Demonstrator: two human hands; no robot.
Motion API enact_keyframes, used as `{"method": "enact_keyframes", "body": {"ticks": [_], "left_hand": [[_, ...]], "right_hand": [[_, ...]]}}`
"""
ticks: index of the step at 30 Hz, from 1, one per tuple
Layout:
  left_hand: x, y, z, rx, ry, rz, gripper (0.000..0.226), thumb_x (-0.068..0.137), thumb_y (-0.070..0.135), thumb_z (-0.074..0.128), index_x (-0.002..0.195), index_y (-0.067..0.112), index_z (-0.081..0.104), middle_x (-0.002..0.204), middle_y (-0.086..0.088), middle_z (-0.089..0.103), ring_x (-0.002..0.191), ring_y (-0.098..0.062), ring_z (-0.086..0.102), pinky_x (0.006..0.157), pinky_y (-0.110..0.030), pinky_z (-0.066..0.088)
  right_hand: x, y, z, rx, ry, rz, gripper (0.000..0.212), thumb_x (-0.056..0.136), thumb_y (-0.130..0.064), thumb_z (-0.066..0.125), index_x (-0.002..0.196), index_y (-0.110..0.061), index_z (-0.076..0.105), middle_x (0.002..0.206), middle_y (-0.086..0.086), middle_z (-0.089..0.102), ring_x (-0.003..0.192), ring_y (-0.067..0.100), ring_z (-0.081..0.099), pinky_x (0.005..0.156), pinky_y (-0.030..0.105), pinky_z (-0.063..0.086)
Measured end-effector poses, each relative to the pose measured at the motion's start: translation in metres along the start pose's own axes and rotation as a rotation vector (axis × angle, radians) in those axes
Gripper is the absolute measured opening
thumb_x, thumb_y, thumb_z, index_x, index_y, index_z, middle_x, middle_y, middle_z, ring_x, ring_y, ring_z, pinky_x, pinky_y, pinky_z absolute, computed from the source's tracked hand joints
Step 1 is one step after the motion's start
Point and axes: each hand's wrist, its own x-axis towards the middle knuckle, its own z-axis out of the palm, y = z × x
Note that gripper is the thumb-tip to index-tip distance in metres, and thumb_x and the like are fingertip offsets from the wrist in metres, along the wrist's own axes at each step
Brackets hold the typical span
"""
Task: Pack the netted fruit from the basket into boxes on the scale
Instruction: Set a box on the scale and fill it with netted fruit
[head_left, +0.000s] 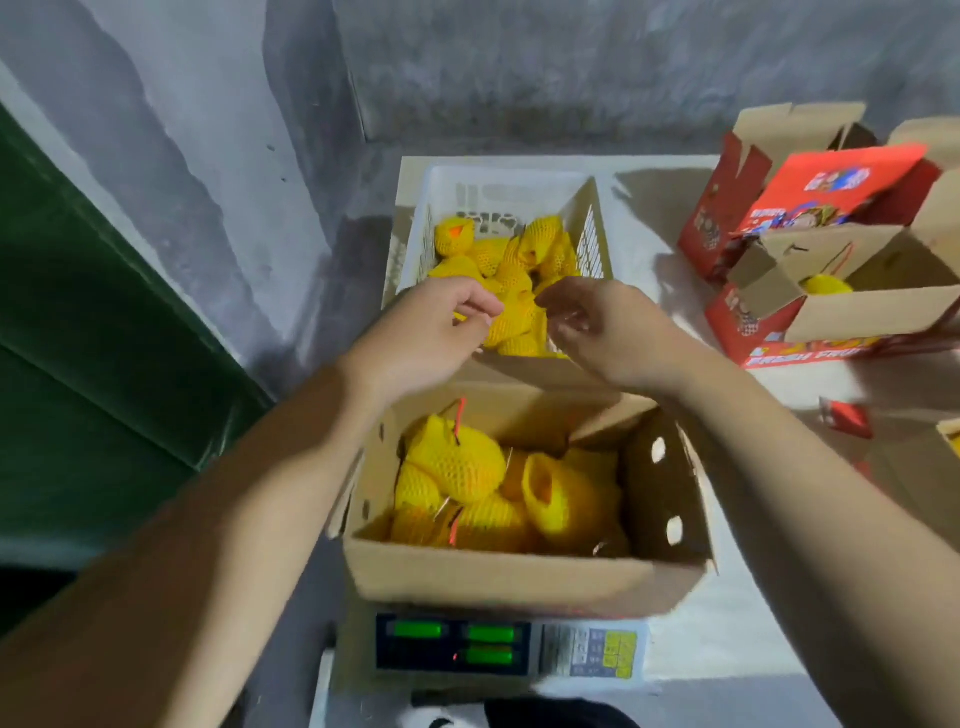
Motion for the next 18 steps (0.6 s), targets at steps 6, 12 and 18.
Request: {"method": "enact_keyframes", "body": {"ticks": [6, 12, 18], "left_hand": [[0.137, -0.03, 0.035, 0.309, -0.363, -0.224, 0.048, 0.107, 0.03, 0.053, 0.153, 0.022, 0.046, 0.152, -0.005, 0.053, 0.12, -0.025, 0.063, 0.094, -0.033, 0.052], [0.229, -0.088, 0.086, 0.689, -0.457, -0.381, 0.069, 0.109, 0.022, 0.05, 0.168, 0.024, 0.014, 0.172, -0.014, 0.014, 0.153, -0.045, 0.024, 0.115, -0.056, 0.04], [0.256, -0.119, 0.132, 0.627, -0.382, -0.53, 0.088, 0.105, 0.032, 0.059, 0.168, 0.019, -0.001, 0.174, -0.011, 0.004, 0.156, -0.043, 0.019, 0.119, -0.055, 0.034]], "right_hand": [[0.132, 0.092, 0.039, -0.206, -0.384, 0.226, 0.054, 0.101, -0.022, 0.054, 0.154, -0.017, 0.043, 0.15, 0.014, 0.053, 0.135, 0.034, 0.052, 0.105, 0.039, 0.048], [0.176, 0.15, 0.101, -0.266, -0.593, 0.38, 0.086, 0.096, -0.034, 0.069, 0.161, -0.009, 0.019, 0.164, 0.027, 0.024, 0.145, 0.044, 0.039, 0.11, 0.048, 0.047], [0.171, 0.173, 0.144, -0.258, -0.604, 0.452, 0.093, 0.094, -0.032, 0.072, 0.163, -0.008, 0.014, 0.163, 0.021, 0.03, 0.147, 0.043, 0.037, 0.113, 0.051, 0.043]]}}
